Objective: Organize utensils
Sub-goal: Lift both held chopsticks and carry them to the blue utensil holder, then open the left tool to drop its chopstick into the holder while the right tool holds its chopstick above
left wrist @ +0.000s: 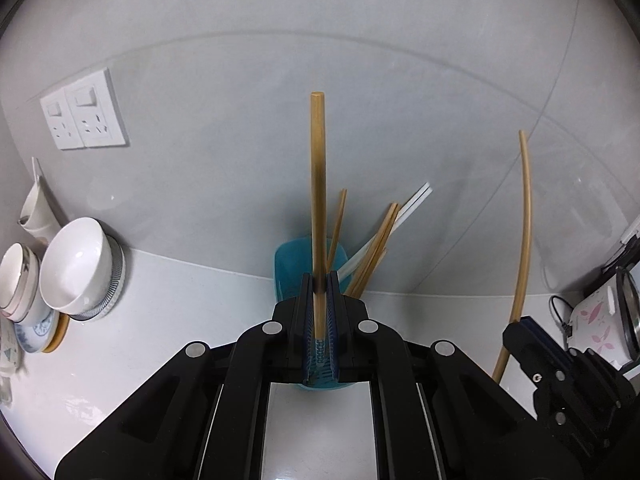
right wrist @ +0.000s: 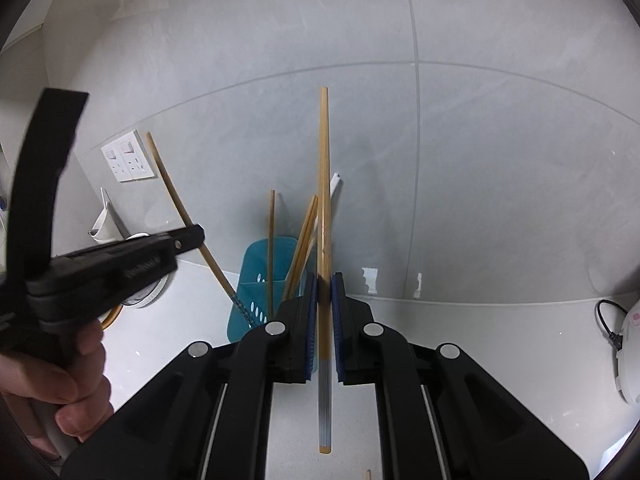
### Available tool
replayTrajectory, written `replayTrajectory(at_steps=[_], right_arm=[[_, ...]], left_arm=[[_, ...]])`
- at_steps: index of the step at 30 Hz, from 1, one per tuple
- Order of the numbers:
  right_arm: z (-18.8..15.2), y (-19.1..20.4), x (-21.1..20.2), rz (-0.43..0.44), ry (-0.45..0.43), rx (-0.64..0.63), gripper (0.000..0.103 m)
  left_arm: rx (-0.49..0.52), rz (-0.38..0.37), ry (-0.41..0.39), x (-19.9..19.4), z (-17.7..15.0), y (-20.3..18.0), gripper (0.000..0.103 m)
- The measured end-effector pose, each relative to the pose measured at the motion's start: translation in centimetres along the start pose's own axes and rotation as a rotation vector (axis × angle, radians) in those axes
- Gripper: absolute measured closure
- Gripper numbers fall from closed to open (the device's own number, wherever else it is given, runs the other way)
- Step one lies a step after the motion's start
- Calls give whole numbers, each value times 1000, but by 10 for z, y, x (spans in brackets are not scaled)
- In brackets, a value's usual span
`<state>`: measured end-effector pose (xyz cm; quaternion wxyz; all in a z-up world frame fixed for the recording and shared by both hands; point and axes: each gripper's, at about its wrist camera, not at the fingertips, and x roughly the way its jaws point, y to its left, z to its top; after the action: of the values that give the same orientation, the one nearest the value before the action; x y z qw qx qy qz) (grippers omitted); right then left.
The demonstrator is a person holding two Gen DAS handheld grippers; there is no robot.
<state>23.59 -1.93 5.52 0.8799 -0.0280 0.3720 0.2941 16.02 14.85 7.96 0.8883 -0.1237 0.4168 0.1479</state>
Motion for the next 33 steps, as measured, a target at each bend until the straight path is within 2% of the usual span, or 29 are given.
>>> replayTrajectory(at_steps=[7,12,15,17,20,23,25,27,33], right_arm=[[-5,-2,17,-4,39,-3,96],[-7,-3,23,-3,47,-4,96],[-5,-2,26,12,42,-4,96],[-2,-1,26,35,27,-1,96],[2,1,28,72,-6,0,96],[5,6,30,86,-42,-3,96],[9,8,33,100,-69,2,96],[14,11,36,115,-97,8,96],[22,19,48,148,-135,18,96]], left_arm=[[19,-11,35,26,-3,-3,96],[45,-2,-14,24,-6,-2,91],[42,-1,-37,18,-10,2,78],[30,1,-49,14,-14,8,63],[11,0,-56,8,-21,20,56],[-5,2,-55,4,-30,28,44],[-10,13,-63,2,-35,33,32],[-13,16,-66,0,-41,35,29],[-25,39,-54,4,-54,46,12]])
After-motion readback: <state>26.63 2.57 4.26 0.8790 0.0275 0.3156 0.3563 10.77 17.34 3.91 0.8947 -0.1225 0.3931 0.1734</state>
